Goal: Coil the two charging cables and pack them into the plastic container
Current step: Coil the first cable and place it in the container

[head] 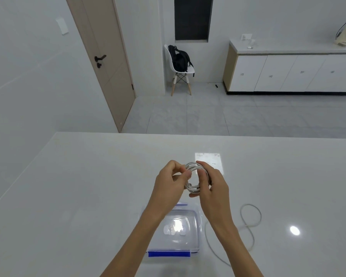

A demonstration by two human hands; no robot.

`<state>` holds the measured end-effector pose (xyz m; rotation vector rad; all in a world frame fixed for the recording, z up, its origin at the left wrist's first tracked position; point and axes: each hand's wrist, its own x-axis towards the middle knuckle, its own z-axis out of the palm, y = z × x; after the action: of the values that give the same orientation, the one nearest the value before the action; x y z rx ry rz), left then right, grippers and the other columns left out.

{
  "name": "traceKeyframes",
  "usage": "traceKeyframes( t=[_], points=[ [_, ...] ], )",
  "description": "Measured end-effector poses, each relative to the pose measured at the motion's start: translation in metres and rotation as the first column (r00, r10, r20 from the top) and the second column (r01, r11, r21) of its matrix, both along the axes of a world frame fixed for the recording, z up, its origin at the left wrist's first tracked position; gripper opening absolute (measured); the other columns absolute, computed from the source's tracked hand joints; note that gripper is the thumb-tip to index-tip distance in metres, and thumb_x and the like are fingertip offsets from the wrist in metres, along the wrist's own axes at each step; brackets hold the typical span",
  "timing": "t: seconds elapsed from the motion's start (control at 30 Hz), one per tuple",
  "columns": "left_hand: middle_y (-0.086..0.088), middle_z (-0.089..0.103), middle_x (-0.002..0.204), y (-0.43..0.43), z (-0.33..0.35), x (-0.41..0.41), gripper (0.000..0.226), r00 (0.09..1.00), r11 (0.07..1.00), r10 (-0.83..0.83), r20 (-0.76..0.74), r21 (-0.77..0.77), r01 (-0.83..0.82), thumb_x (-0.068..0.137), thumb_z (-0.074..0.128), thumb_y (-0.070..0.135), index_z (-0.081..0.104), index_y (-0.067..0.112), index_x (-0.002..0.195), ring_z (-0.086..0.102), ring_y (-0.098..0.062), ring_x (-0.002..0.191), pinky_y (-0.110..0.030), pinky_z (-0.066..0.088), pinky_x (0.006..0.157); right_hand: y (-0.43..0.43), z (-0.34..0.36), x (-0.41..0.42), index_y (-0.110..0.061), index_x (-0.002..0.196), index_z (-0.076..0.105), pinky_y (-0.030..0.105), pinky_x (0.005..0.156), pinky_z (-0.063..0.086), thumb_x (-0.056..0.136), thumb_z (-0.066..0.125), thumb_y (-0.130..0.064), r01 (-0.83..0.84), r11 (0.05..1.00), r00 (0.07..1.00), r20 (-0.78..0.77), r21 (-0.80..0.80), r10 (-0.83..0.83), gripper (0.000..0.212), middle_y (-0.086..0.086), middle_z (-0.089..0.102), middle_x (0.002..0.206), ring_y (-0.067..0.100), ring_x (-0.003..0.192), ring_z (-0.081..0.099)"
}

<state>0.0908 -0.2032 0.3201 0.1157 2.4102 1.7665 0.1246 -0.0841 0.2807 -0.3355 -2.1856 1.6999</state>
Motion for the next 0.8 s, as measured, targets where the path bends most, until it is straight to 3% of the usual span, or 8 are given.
traceKeyframes(
  t=[0.1,0.27,0.33,0.4,0.47,0.53,0.6,0.8],
  points=[
    [0.009,0.065,0.102,-0.005,0.0,0.0,0.01,0.996,0.988,-0.066,-0.065,-0.145,0.056,0.097,0.057,0.023,0.052,0.017,0.09,0.068,-0.015,0.09,-0.027,0.059,0.082,0.005,0.0,0.001,-0.021,0.126,0.062,0.022,0.054,0.059,0.1,0.051,-0.022,-0.046,0.999,0.999,-0.015,0.012,0.046,0.028,0.001,0.062,0.108,0.018,0.088,0.067],
    [-0.012,0.07,0.095,-0.007,0.009,-0.004,0.012,0.992,0.999,-0.029,0.12,-0.01,0.03,0.099,0.052,0.016,0.054,0.005,0.096,0.073,-0.02,0.083,-0.026,0.061,0.074,0.007,0.003,-0.003,-0.018,0.127,0.063,0.027,0.06,0.061,0.099,0.052,-0.026,-0.071,0.984,0.997,0.03,-0.16,0.077,0.031,0.001,0.068,0.115,0.016,0.09,0.07],
    [-0.016,0.072,0.095,-0.006,0.012,0.0,0.015,0.971,0.991,-0.052,0.231,0.134,0.021,0.1,0.05,0.014,0.053,-0.001,0.099,0.075,-0.023,0.079,-0.029,0.061,0.071,0.006,0.004,-0.003,-0.018,0.126,0.063,0.032,0.076,0.062,0.1,0.051,-0.027,-0.029,0.997,0.999,0.025,-0.069,0.031,0.03,-0.002,0.068,0.117,0.013,0.097,0.068],
    [-0.015,0.074,0.092,-0.004,0.015,0.004,0.017,0.962,0.973,-0.07,0.262,0.231,0.008,0.099,0.052,0.014,0.052,-0.003,0.1,0.075,-0.023,0.078,-0.029,0.06,0.067,0.005,0.006,-0.002,-0.017,0.127,0.062,0.022,0.089,0.056,0.1,0.049,-0.026,0.027,0.998,1.0,-0.011,0.048,-0.026,0.031,-0.003,0.066,0.118,0.009,0.1,0.064],
    [-0.011,0.075,0.09,-0.002,0.017,0.007,0.018,0.968,0.962,-0.072,0.242,0.274,0.003,0.098,0.054,0.016,0.053,-0.002,0.101,0.075,-0.022,0.079,-0.027,0.059,0.067,0.005,0.007,-0.001,-0.016,0.127,0.061,0.02,0.088,0.056,0.1,0.047,-0.025,0.065,0.993,0.997,-0.046,0.099,-0.061,0.031,-0.001,0.065,0.117,0.009,0.099,0.063],
    [-0.008,0.075,0.091,0.004,0.015,0.014,0.017,0.982,0.958,-0.055,0.18,0.285,0.002,0.098,0.054,0.02,0.052,0.002,0.101,0.075,-0.021,0.081,-0.028,0.06,0.072,0.002,0.007,-0.001,-0.018,0.126,0.059,0.034,0.08,0.061,0.101,0.045,-0.027,0.09,0.992,0.996,-0.036,0.087,-0.088,0.03,0.0,0.063,0.115,0.016,0.098,0.065],
    [-0.007,0.072,0.091,0.014,0.009,0.023,0.017,0.993,0.964,0.01,0.121,0.264,-0.042,0.1,0.049,0.026,0.051,0.009,0.103,0.072,-0.019,0.082,-0.027,0.059,0.078,-0.007,0.009,0.0,-0.024,0.122,0.058,0.038,0.071,0.063,0.102,0.042,-0.029,0.105,0.994,0.994,-0.014,0.031,-0.104,0.025,-0.003,0.062,0.112,0.018,0.094,0.067],
    [-0.005,0.05,0.069,0.014,0.003,0.017,0.018,0.966,0.857,0.162,0.202,0.457,-0.239,0.103,0.041,0.026,0.049,0.011,0.102,0.048,-0.012,0.06,-0.028,0.049,0.07,-0.009,0.012,0.005,-0.029,0.119,0.054,0.015,0.085,0.051,0.1,0.034,-0.044,-0.133,0.949,0.987,0.121,0.284,0.102,0.031,-0.013,0.064,0.103,0.007,0.087,0.063]
  ],
)
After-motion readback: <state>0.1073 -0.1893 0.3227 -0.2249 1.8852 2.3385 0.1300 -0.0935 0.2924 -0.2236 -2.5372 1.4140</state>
